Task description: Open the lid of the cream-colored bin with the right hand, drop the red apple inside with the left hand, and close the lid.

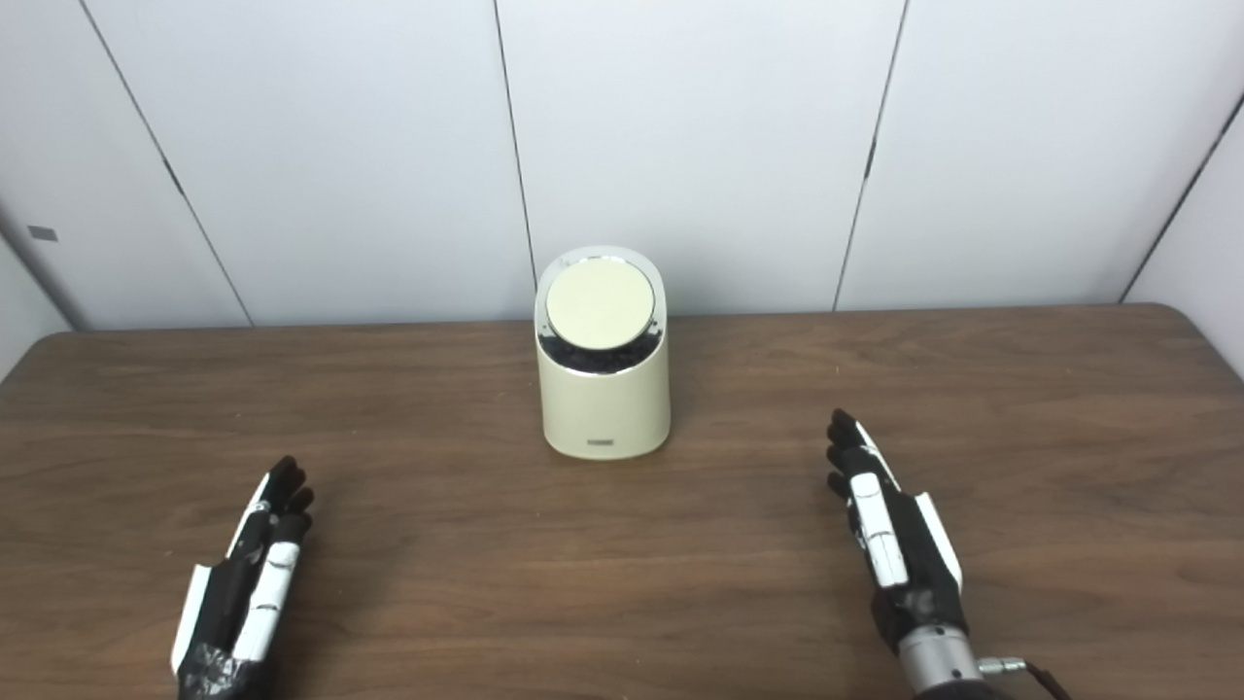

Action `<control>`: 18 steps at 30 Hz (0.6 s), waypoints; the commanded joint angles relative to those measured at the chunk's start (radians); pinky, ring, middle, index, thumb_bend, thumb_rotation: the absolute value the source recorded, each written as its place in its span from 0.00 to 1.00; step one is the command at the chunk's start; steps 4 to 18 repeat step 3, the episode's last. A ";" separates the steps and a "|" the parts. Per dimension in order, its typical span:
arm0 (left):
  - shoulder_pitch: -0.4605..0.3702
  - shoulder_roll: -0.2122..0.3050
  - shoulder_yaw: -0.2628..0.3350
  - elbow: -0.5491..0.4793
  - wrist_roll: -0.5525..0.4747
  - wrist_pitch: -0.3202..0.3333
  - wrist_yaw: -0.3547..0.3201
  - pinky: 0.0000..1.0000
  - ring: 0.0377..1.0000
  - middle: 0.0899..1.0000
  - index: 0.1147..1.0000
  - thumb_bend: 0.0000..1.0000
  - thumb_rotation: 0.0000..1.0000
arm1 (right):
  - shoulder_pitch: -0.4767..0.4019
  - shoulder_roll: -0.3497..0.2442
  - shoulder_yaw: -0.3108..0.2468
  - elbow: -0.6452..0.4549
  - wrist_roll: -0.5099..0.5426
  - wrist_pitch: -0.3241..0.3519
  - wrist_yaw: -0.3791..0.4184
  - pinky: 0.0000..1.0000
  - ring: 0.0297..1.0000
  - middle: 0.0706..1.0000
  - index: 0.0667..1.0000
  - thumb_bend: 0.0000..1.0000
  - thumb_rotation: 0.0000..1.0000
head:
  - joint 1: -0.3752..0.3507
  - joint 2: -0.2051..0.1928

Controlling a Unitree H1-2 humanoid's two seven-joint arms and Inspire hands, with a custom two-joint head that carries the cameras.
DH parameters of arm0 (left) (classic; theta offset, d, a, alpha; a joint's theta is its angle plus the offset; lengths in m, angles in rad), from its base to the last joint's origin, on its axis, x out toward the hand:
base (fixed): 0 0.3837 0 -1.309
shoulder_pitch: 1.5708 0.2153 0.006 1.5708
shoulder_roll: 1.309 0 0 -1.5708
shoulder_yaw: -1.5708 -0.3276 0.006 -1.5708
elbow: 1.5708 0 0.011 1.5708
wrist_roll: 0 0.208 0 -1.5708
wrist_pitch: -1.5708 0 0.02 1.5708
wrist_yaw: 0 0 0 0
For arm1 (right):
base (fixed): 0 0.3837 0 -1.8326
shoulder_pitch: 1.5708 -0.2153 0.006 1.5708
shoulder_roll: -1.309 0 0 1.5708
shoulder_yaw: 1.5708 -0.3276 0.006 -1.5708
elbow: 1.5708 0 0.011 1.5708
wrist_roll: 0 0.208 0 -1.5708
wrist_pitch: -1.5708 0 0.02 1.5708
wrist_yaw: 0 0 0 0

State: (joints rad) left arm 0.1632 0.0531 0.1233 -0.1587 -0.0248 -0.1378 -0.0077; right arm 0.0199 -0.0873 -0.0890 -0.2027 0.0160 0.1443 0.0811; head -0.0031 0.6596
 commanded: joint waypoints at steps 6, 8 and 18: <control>0.002 -0.007 -0.001 0.038 -0.021 -0.033 0.002 0.97 0.96 0.97 0.98 0.58 0.77 | -0.026 -0.009 0.000 -0.004 0.016 -0.044 -0.001 0.94 0.96 0.95 0.94 0.48 0.98 | -0.002 -0.006; 0.002 -0.007 -0.001 0.038 -0.021 -0.033 0.002 0.97 0.96 0.97 0.98 0.58 0.77 | -0.026 -0.009 0.000 -0.004 0.016 -0.044 -0.001 0.94 0.96 0.95 0.94 0.48 0.98 | -0.002 -0.006; 0.002 -0.007 -0.001 0.038 -0.021 -0.033 0.002 0.97 0.96 0.97 0.98 0.58 0.77 | -0.026 -0.009 0.000 -0.004 0.016 -0.044 -0.001 0.94 0.96 0.95 0.94 0.48 0.98 | -0.002 -0.006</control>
